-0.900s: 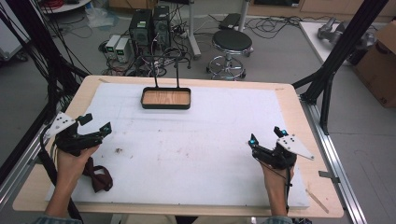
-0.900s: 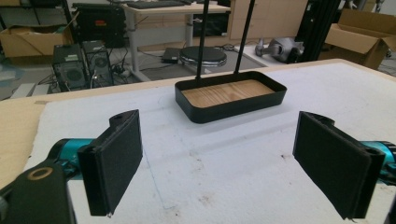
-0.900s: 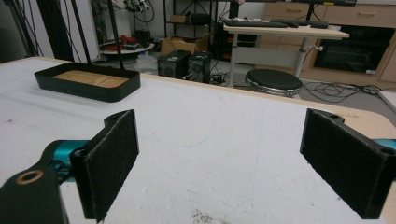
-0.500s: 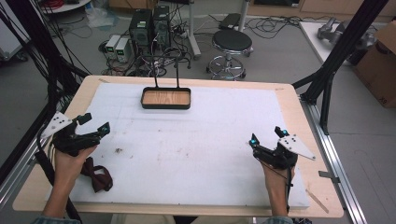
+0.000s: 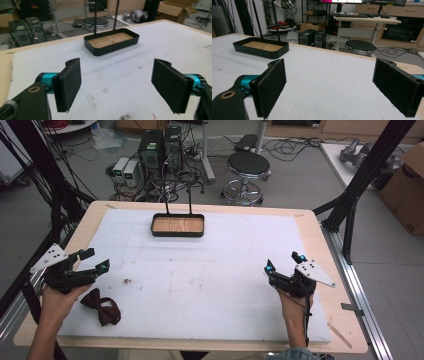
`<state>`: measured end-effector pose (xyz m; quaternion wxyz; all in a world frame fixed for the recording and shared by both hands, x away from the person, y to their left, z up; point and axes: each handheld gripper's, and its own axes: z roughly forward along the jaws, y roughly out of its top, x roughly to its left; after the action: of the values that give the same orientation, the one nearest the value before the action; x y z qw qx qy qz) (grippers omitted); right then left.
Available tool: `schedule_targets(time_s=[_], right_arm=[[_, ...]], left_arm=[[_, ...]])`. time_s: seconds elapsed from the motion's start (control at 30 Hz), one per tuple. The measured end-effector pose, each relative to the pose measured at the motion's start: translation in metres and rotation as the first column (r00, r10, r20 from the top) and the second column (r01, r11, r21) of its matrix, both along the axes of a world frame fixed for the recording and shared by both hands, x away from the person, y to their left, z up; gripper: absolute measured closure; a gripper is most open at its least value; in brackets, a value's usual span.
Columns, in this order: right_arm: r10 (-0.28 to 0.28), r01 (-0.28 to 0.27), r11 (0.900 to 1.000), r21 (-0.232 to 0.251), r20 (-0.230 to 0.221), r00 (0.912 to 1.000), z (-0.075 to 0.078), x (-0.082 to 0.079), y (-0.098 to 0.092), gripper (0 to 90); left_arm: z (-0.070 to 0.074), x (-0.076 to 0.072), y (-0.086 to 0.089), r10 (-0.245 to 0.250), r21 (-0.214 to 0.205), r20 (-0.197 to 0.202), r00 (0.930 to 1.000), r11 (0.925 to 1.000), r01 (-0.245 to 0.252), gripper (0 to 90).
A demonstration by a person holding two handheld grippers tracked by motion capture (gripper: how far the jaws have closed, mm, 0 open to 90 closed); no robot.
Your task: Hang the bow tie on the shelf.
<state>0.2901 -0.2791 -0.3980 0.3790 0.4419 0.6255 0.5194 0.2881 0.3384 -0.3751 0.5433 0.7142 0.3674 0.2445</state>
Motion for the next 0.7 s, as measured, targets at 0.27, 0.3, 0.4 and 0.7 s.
schedule_targets(time_s=[0.27, 0.3, 0.4, 0.7], right_arm=[[0.000, 0.000, 0.9998, 0.021, 0.002, 1.0000, -0.001, 0.003, -0.002, 10.6], [0.002, -0.002, 0.9998, 0.022, 0.005, 1.0000, -0.001, 0.004, -0.003, 10.6], [0.001, -0.001, 0.9997, 0.024, 0.001, 1.0000, 0.000, 0.003, -0.003, 10.6], [0.002, -0.002, 0.9999, 0.011, -0.004, 1.0000, -0.001, 0.003, -0.001, 10.6]], left_arm=[[-0.001, -0.010, 0.019, -0.129, 0.070, -0.058, 0.9900, 0.9887, 0.133, 31.1], [-0.002, -0.012, 0.022, -0.150, 0.082, -0.072, 0.9861, 0.9844, 0.156, 31.1], [-0.007, -0.015, 0.027, -0.217, 0.102, -0.109, 0.9701, 0.9683, 0.228, 32.0], [-0.025, -0.019, 0.035, -0.382, 0.122, -0.152, 0.9115, 0.9080, 0.401, 35.9]])
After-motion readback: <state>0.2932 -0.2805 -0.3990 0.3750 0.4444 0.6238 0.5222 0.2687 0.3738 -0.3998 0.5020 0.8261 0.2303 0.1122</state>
